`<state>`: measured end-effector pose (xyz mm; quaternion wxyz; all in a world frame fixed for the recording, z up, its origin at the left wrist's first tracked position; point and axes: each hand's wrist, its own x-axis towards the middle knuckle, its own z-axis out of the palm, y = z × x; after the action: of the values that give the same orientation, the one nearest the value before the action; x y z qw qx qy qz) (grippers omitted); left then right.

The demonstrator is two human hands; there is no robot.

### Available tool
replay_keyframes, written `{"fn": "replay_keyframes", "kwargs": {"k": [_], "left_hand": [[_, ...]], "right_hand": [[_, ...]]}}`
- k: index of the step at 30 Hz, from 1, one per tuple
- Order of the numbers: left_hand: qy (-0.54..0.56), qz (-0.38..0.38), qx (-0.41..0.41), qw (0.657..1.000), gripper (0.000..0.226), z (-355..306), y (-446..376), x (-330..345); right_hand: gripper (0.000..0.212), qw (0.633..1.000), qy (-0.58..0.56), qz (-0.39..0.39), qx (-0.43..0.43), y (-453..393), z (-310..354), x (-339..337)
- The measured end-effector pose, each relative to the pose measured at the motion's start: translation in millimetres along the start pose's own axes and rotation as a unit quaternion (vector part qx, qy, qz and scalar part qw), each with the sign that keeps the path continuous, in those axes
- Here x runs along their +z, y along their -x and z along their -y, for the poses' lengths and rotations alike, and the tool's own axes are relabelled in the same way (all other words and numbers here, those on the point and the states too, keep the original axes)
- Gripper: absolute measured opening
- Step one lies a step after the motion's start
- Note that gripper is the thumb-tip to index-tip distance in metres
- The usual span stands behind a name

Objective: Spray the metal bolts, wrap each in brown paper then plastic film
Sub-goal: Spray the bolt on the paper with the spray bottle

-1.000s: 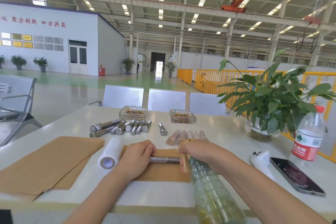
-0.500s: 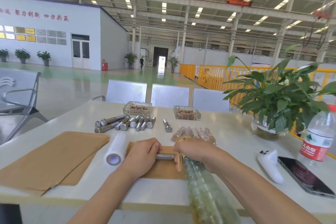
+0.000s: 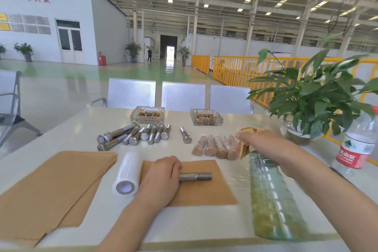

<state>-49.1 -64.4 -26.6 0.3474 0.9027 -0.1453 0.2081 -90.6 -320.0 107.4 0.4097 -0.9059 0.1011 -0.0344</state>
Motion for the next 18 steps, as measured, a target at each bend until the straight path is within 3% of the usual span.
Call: {"fn": "replay_keyframes", "kwargs": {"k": [4, 8, 12, 15, 18], "left_hand": [[-0.033, 0.005, -0.001, 0.999, 0.021, -2, -2, 3], [-0.076, -0.004, 0.002, 0.997, 0.028, -7, -15, -1], [-0.153, 0.117, -0.043, 0.98, 0.038, -9, -43, -7], [-0.211, 0.221, -0.072, 0.949, 0.043, -11, -60, -10], [-0.233, 0.258, -0.096, 0.933, 0.045, -12, -70, -9]], "right_hand": [[0.036, 0.991, -0.064, -0.115, -0.02, -16, -15, -38], [0.045, 0.974, -0.035, -0.212, -0.07, -37, -39, -50], [0.052, 0.964, 0.059, -0.244, -0.09, -62, -60, -46], [0.055, 0.955, 0.059, -0.278, -0.081, -76, -74, -45], [0.063, 0.949, 0.037, -0.306, -0.064, -86, -80, -48]]}}
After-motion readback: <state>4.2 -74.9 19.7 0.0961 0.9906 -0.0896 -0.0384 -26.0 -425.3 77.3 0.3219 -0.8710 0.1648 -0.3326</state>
